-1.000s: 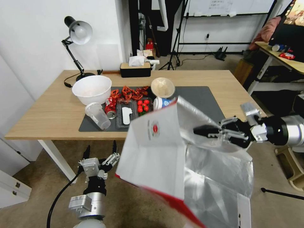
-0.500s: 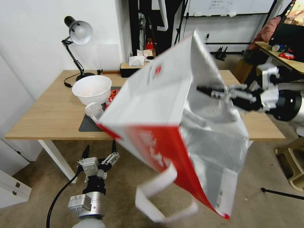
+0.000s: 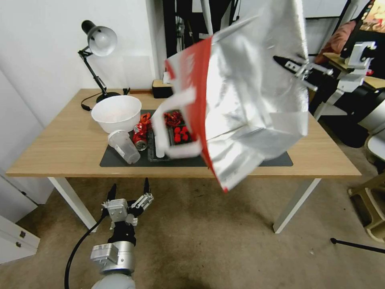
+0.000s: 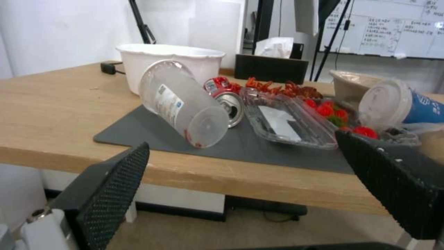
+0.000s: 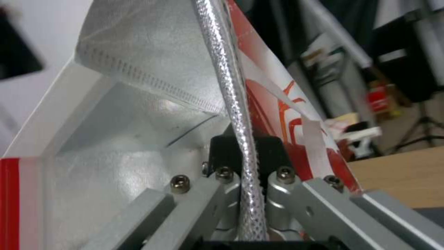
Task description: Pick up the food delivery bag from the floor and place it on the table.
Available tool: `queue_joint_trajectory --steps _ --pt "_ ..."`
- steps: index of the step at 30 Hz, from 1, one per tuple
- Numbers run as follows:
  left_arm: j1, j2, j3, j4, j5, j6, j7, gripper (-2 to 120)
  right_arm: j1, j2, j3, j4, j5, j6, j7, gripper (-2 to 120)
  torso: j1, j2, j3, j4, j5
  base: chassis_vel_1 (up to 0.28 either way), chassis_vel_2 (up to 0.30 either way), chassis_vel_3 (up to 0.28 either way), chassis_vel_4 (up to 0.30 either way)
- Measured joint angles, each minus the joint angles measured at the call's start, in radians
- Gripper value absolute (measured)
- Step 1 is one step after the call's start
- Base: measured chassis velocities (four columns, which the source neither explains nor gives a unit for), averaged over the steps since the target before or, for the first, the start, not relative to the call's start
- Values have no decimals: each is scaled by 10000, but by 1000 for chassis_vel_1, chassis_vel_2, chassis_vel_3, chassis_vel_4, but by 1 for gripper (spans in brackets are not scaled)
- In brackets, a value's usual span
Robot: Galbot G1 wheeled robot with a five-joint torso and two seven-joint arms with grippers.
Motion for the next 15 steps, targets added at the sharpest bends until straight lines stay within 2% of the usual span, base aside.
queue_joint_trajectory --steps 3,4,8,15 --pt "-33 -3 4 12 -28 33 -3 100 397 147 -81 -210 308 191 1210 0 0 0 0 0 0 0 0 0 0" --pt "-33 -3 4 12 -28 33 -3 100 397 147 -81 -210 308 191 1210 0 0 0 0 0 0 0 0 0 0" --pt "-53 -8 -4 39 -43 64 -13 100 721 413 -142 -574 835 -14 2631 0 0 -1 -1 0 0 0 0 0 0" --pt "-75 19 3 98 0 75 -13 100 833 724 -285 -914 1023 -196 3185 0 0 -2 -1 0 0 0 0 0 0"
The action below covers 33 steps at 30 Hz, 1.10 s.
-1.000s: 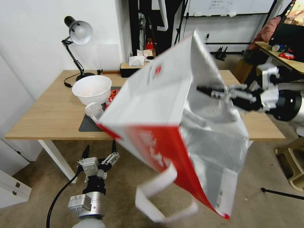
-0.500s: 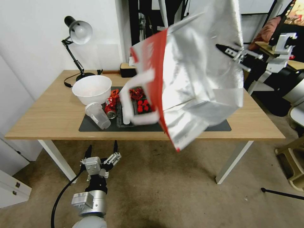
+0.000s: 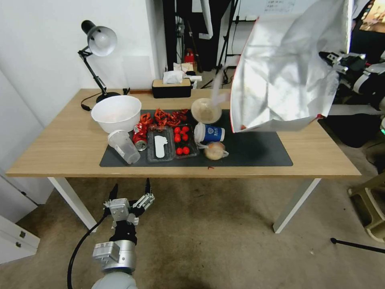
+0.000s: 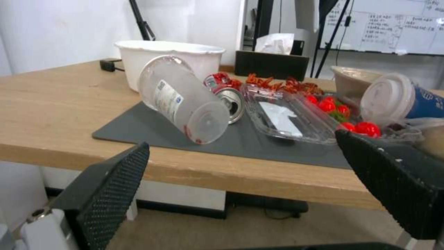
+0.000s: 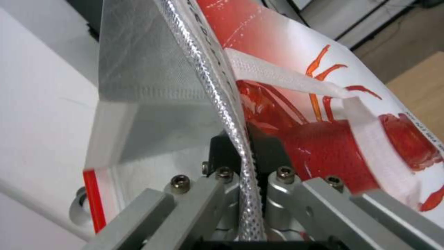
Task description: Pick up the food delivery bag from the floor and place it on the table.
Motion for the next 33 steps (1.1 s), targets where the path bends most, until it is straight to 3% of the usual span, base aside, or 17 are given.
queue_joint_trajectory --steps 33 --pt "-76 -25 60 155 182 29 -2 100 -96 625 -157 -563 308 -1120 1779 0 -1 0 -1 0 0 0 0 0 0"
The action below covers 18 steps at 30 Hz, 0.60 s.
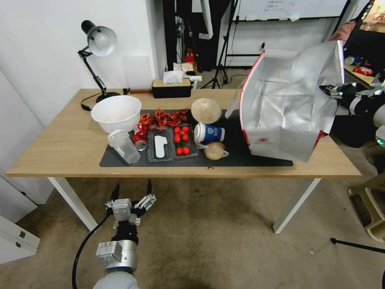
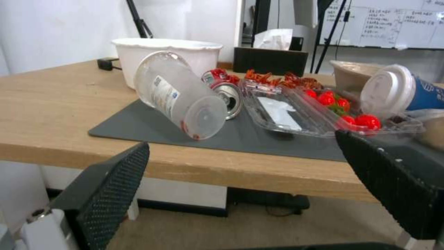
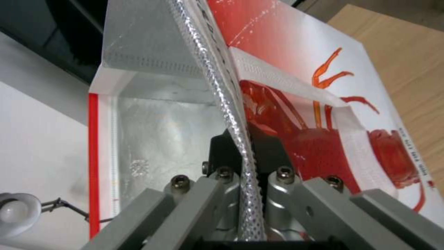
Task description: Pick up the food delivery bag from the floor and place it on the table.
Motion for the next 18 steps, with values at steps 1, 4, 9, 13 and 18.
queue_joint_trajectory --steps 1,4,9,13,18 --pt "0 0 0 0 0 0 0 100 0 0 0 0 0 0 0 0 0 0 0 0 0 0 0 0 0" --pt "-1 -36 2 6 22 0 0 100 -14 1 -3 -87 -9 -180 76 0 0 0 0 0 0 0 0 0 0" --pt "1 -73 12 22 70 -16 3 100 -11 -35 -61 -272 -105 -415 134 0 0 0 0 0 0 0 0 0 0" --pt "16 -89 12 34 96 -52 4 100 -40 -142 -66 -466 -429 -558 15 0 0 0 0 -1 0 0 0 0 0" --pt "24 -124 9 37 111 -72 4 100 -24 -241 -64 -621 -474 -724 35 0 0 0 0 0 0 0 0 0 0"
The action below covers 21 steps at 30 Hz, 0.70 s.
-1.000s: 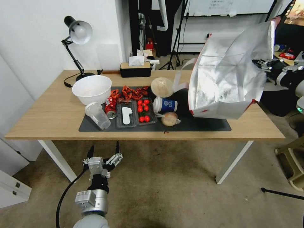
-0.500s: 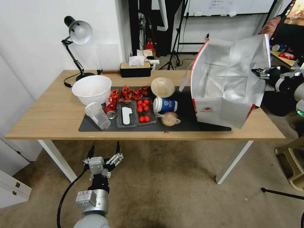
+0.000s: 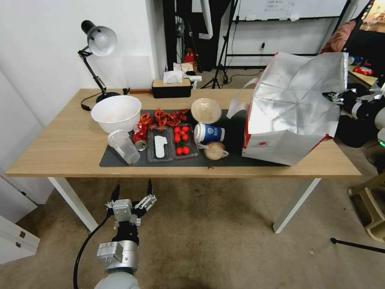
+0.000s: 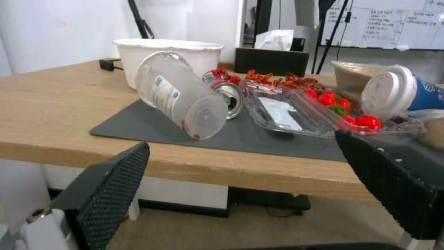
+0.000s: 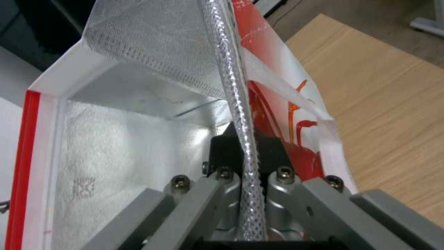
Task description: Pick up the food delivery bag from the floor and place it on the table.
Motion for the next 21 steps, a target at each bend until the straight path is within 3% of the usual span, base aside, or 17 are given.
queue_joint_trajectory --steps 5,8,11,13,19,21 --pt "4 14 -8 0 0 -3 0 100 42 7 -61 -106 -325 -56 -32 0 0 0 0 0 0 0 0 0 0" --pt "6 35 -20 -4 -3 -3 0 100 51 13 -107 -178 -513 -58 -147 6 0 0 0 0 -1 0 0 0 0" --pt "9 57 -34 -7 -17 -4 -1 100 76 6 -175 -356 -647 -68 -405 24 0 0 0 0 0 0 0 0 0" --pt "10 57 -35 -7 -17 -4 -1 100 92 -3 -196 -391 -647 -78 -441 25 0 0 0 0 -1 0 0 0 0" --pt "6 35 -2 67 -10 -37 -5 100 318 -15 -562 -551 -847 -109 -527 54 0 0 0 0 0 0 0 0 0" --pt "4 30 3 74 -7 -37 -5 100 327 -23 -588 -554 -870 -109 -530 55 0 0 0 0 0 0 0 0 0"
